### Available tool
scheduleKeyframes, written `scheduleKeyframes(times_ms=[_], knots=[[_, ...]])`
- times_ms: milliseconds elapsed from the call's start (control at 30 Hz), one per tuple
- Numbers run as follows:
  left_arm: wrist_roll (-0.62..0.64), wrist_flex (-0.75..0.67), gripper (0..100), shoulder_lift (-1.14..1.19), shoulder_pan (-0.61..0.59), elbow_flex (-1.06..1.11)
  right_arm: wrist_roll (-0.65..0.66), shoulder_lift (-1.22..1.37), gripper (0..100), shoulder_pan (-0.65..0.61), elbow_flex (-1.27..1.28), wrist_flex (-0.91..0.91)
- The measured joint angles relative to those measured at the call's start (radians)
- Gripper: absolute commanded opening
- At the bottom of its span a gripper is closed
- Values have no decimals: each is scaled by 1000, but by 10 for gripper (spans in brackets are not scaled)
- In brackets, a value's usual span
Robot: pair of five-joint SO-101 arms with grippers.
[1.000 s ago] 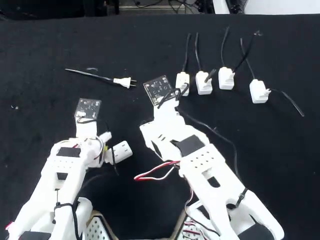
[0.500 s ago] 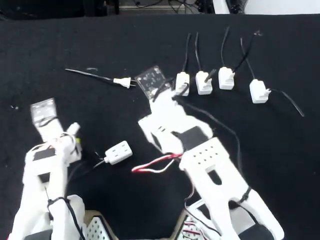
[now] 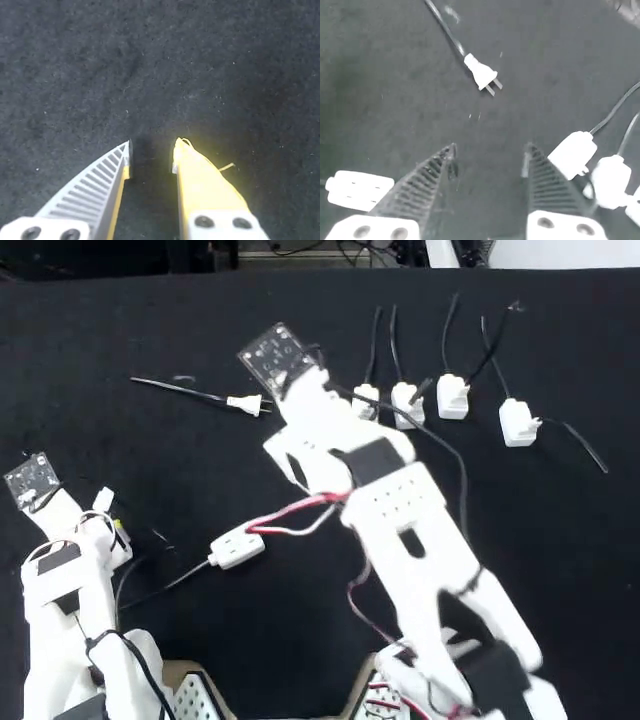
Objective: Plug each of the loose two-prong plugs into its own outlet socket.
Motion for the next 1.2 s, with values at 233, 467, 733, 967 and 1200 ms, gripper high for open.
scheduleKeyframes(times_ms=[233, 467, 733, 967, 1200], knots=[[3, 5, 152, 0, 2, -32, 2, 61, 141, 0, 35, 147], [3, 222, 152, 54, 12, -347, -2, -117, 152, -17, 311, 52], [3, 476, 153, 443, 176, -890, -92, -364, 149, -80, 778, -341], [3, 499, 153, 836, 255, -1226, -97, -423, 149, -84, 881, -448], [12, 499, 195, 1079, 292, -1516, -97, -425, 149, -84, 890, -479]])
